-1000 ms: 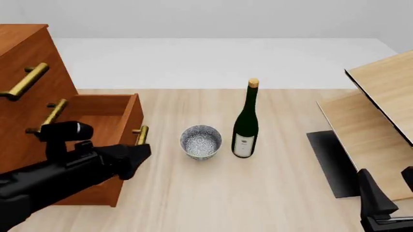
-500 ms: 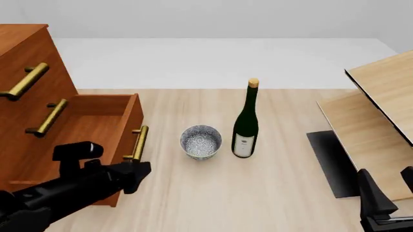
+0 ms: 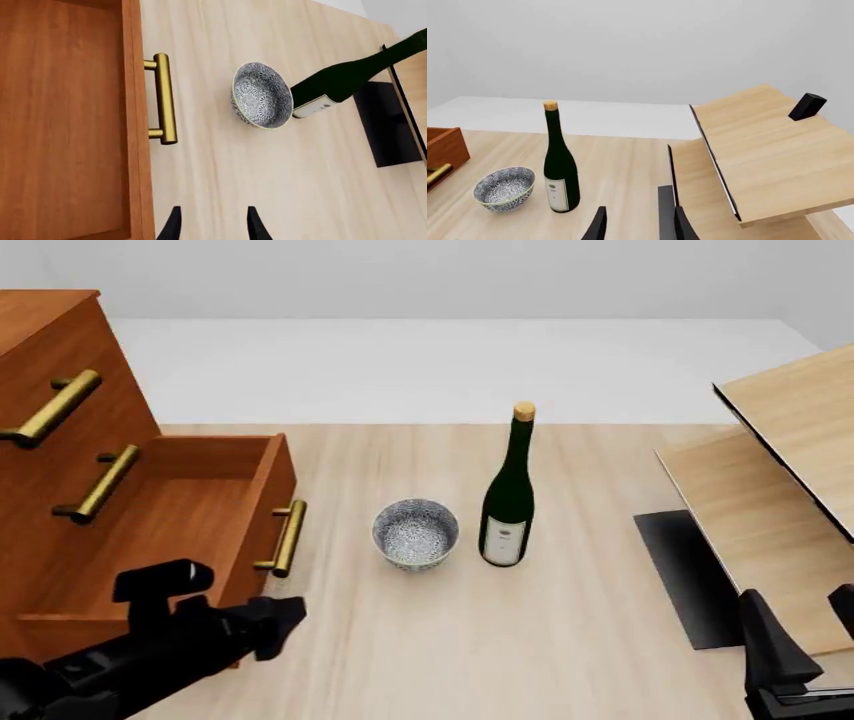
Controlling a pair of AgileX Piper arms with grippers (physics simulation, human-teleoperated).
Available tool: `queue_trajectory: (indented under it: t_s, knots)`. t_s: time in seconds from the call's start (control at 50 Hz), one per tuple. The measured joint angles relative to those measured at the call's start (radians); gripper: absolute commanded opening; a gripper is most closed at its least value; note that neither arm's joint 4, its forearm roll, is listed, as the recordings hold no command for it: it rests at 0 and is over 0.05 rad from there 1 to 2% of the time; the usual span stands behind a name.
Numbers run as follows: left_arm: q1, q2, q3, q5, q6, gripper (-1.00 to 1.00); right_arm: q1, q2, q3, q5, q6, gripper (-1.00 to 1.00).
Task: Close the bottom drawer of the cabinet and open the top drawer.
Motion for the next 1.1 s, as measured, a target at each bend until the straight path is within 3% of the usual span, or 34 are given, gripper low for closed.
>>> queue_trajectory:
  t_s: [0.28,0.78,1.1]
  knots:
    - [0.089,0.007,0.024,-0.004,0.037,1.00,0.001,0.000,0.000,0.000,-0.001,1.00]
    - [0.335,-0.021,0.052,0.056,0.285,1.00,0.007,0.001,0.001,0.000,-0.004,1.00]
    - [0.448,-0.058,0.052,0.085,0.387,1.00,0.008,0.001,0.001,0.000,-0.005,1.00]
